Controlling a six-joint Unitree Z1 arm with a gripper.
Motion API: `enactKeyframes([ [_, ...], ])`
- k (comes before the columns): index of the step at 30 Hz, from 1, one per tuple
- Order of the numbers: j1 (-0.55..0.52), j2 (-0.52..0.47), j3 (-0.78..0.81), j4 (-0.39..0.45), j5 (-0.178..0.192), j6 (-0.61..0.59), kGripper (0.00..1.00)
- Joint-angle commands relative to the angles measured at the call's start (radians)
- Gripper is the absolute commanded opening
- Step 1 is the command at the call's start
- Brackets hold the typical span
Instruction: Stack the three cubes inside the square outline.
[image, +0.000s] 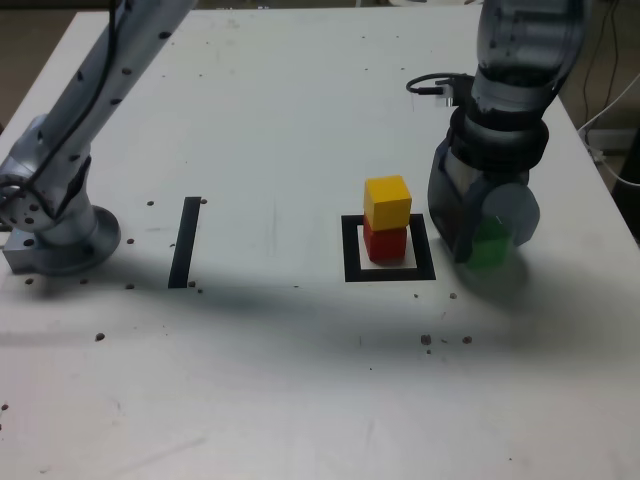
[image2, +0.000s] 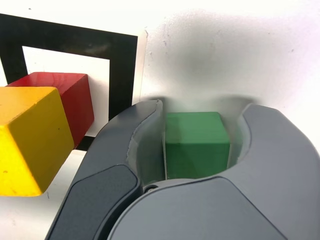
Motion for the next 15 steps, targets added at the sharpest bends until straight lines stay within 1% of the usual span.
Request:
enactKeyframes([
  [1, 0.001, -0.008, -0.001, 0.003, 0.001, -0.005, 0.32],
  [4, 0.001, -0.009, 0.0, 0.004, 0.001, -0.007, 0.31],
  [10, 0.001, -0.016, 0.005, -0.006, 0.007, -0.009, 0.25],
  [15, 0.001, -0.044, 0.002, -0.009, 0.018, -0.005, 0.24],
])
